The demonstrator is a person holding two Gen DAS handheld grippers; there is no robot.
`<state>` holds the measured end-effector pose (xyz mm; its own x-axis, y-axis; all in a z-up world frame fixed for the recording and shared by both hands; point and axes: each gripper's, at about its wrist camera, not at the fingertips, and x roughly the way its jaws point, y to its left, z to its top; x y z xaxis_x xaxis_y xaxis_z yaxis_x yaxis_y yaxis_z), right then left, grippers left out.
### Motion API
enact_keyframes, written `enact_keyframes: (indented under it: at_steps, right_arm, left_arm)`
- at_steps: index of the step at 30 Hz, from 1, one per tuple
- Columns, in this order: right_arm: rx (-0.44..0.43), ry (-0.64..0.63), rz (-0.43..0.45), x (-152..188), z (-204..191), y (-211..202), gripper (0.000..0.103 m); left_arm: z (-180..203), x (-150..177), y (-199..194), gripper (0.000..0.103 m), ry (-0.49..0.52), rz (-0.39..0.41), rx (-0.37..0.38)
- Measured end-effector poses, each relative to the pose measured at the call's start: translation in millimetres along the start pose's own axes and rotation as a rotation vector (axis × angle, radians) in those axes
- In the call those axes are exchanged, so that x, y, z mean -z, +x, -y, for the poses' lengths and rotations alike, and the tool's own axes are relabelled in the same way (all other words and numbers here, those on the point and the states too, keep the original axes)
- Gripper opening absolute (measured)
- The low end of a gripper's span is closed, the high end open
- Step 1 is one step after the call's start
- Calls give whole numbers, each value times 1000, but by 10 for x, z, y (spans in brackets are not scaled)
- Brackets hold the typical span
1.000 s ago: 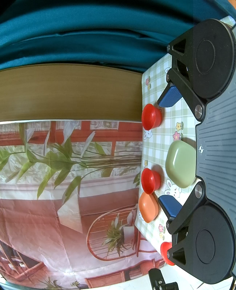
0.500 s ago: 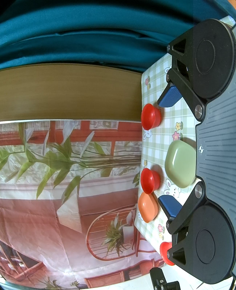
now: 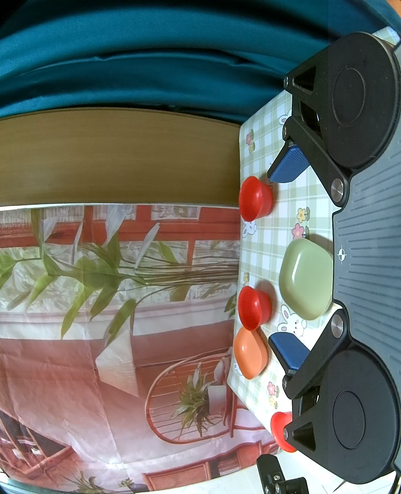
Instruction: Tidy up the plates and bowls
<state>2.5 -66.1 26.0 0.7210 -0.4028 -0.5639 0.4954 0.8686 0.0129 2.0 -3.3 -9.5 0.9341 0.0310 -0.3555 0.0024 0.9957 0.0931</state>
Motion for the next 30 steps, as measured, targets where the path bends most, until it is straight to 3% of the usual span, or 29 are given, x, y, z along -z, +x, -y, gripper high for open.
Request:
enact_keyframes:
  at_steps: [11,21,30]
  right_arm:
    - [-22,-5,-20,33,129,203,103]
    - [-2,-80,-83,17,373,563,103]
    - [56,-92,-154,156,651,911,102]
  left_arm:
    - [91,-85,163,101,43,-15,28]
    - [336,-147,616,101,95,-9,32]
    - [695,17,1058,100,94,-146,169]
